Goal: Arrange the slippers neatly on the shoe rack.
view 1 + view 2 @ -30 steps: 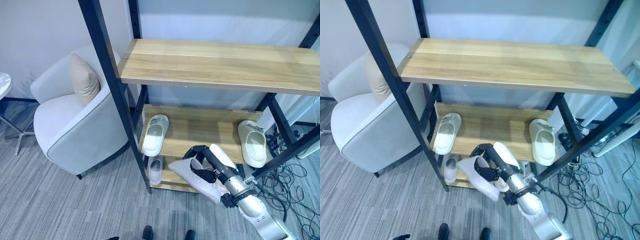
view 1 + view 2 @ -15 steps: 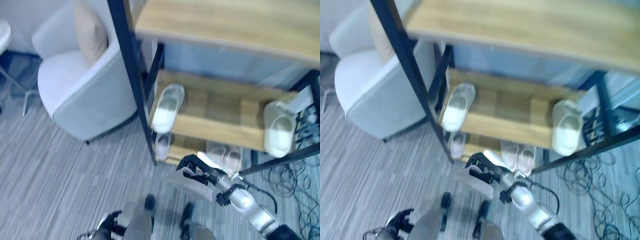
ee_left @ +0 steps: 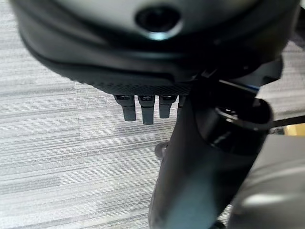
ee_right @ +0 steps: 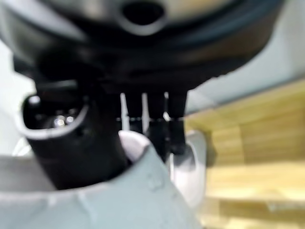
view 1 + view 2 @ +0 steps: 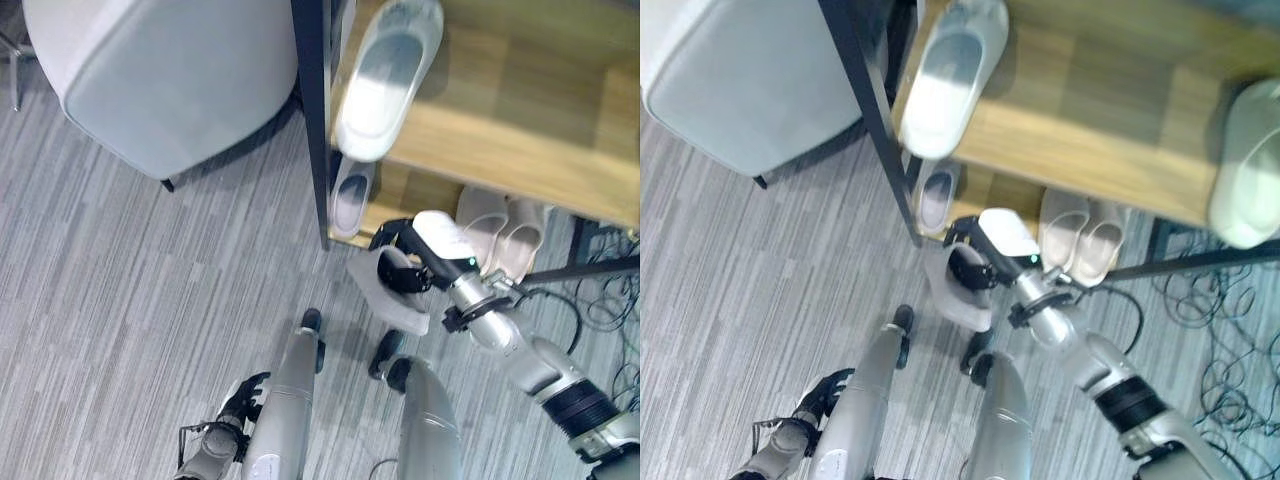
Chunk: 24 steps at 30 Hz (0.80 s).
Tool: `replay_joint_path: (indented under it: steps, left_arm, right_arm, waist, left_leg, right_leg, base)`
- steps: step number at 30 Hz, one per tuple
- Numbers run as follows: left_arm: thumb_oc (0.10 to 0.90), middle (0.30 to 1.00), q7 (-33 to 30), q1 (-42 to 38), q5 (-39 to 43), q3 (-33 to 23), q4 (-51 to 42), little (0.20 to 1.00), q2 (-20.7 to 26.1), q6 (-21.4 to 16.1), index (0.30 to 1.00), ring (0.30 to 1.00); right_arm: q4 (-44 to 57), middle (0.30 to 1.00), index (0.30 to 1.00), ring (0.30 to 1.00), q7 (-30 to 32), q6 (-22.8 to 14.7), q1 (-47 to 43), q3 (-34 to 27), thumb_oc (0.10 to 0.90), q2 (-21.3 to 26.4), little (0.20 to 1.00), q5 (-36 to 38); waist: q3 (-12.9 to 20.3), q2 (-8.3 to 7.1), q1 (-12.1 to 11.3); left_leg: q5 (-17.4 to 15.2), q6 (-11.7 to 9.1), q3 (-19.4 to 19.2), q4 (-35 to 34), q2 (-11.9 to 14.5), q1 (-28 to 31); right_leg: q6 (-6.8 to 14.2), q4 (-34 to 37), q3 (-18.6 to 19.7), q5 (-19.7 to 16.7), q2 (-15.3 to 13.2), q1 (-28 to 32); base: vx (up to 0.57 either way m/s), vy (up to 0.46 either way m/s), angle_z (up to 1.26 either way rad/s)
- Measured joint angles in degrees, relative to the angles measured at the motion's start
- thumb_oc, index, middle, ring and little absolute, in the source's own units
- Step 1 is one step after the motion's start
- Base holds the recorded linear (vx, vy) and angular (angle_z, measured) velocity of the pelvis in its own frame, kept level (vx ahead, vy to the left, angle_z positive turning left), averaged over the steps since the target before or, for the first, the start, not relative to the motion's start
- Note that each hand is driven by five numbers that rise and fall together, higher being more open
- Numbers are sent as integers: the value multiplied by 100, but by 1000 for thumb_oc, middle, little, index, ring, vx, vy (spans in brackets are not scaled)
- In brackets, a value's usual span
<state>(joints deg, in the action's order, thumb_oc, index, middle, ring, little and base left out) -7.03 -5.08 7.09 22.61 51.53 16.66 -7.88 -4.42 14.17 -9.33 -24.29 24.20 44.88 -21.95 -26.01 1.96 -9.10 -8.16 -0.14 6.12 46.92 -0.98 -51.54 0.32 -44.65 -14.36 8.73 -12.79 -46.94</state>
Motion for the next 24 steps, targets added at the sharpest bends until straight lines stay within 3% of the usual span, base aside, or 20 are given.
replay_joint_path:
  steps: [5,10,14,17,20,24]
  left_arm:
    - [800,900,-127,124,81,391,-1080,900,452,-11,900,900]
    - [800,900,-286,257,509,245,-2234,900,763,-146,900,900]
    - [800,900,-582,227,812,-140,-3191,900,786,-370,900,900]
    - [800,900,-687,303,980,-199,-3617,900,980,-428,900,900]
    - [800,900,-753,426,1154,-120,-3827,900,1091,-438,900,900]
    - [800,900,-893,621,1313,-50,-4080,900,1258,-447,900,900]
  right_arm:
    - [489,300,300,300,635,-4,-356,-373,400,619,300,-259]
    - [571,300,300,300,1275,62,-523,-810,400,1011,300,-702]
    - [583,300,300,300,1629,291,-769,-961,400,1340,300,-941]
    - [566,300,300,300,1782,445,-1016,-842,400,1611,300,-1034]
    - [489,300,300,300,1901,545,-1438,-610,400,1892,300,-1050]
    - [254,300,300,300,2034,602,-2200,212,400,1933,300,-1047]
  waist:
    - [-76,75,5]
    - [-64,100,-13]
    - [-55,171,-7]
    - [-60,242,36]
    - [-310,471,32]
    - [-400,482,-74]
  left_leg:
    - [-188,48,-137,1013,-119,-1423]
    - [-476,75,-184,2028,-133,-2470]
    - [-931,147,-258,3276,-116,-3315]
    - [-1378,144,-278,4356,-107,-3785]
    - [-1797,195,-280,5305,-96,-3889]
    - [-2211,130,-253,6142,-41,-3961]
  right_leg:
    - [-37,-1169,330,258,-209,-1553]
    - [-97,-2242,512,621,-332,-2634]
    - [-130,-3455,794,1029,-357,-3524]
    - [-123,-4510,994,1424,-424,-4034]
    - [-177,-5444,1152,1793,-434,-4140]
    - [-175,-6249,1308,2120,-345,-4290]
  base:
    - [-33,52,-4]
    - [93,47,-1]
    - [156,39,-11]
    - [178,13,-8]
    - [109,21,-5]
    - [120,55,-14]
